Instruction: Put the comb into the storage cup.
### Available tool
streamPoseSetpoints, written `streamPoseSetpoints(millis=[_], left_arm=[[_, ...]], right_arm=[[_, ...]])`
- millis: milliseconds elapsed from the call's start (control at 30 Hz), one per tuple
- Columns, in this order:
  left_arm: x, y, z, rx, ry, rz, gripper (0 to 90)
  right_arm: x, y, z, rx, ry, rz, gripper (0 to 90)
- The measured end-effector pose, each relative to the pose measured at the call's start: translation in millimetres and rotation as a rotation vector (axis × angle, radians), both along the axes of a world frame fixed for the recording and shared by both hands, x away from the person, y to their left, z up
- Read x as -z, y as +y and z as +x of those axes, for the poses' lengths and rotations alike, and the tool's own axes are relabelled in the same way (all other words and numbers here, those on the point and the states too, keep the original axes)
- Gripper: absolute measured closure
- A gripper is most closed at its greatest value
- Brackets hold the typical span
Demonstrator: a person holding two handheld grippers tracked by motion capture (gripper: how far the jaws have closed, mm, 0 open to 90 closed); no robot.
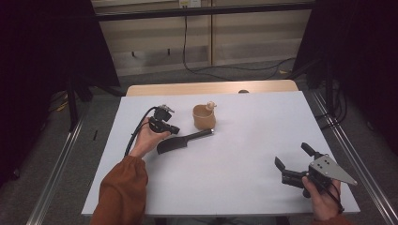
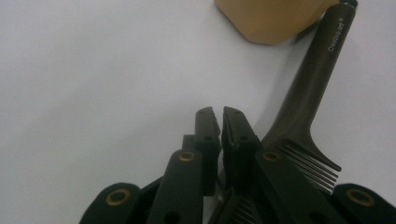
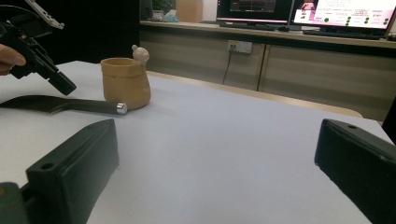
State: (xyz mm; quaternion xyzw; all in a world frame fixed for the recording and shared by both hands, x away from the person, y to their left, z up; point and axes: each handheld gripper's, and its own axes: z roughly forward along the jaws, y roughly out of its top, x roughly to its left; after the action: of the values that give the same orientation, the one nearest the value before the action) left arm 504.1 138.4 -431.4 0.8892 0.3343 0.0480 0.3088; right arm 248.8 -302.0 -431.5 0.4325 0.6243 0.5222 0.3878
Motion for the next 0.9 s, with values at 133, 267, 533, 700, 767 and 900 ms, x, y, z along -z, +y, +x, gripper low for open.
streamPoseSetpoints(millis=[133,267,533,700,767,900], left_arm=[[-6.6,6.5,-4.1,0.0,-0.041,-0.053,72.2],[-10.2,9.1,-10.4,0.005,-0.073,-0.092,57.7],[-9.3,9.0,-13.9,-0.017,-0.089,-0.148,24.0],[-13.3,8.7,-17.0,0.019,-0.064,-0.194,4.4],[-15.9,7.5,-19.8,0.026,-0.069,-0.186,4.4],[-21.6,3.7,-24.4,0.052,-0.107,-0.168,5.0]], right_arm=[[0.0,0.1,0.0,-0.002,-0.001,0.0,0.0],[0.1,0.3,0.4,-0.003,-0.001,-0.002,0.0],[0.2,0.4,0.5,-0.002,0.0,-0.001,0.0],[0.1,0.1,0.3,-0.004,-0.002,-0.001,0.0],[0.0,0.1,0.0,-0.003,-0.001,-0.001,0.0],[0.0,0.3,0.3,-0.003,-0.002,-0.002,0.0]])
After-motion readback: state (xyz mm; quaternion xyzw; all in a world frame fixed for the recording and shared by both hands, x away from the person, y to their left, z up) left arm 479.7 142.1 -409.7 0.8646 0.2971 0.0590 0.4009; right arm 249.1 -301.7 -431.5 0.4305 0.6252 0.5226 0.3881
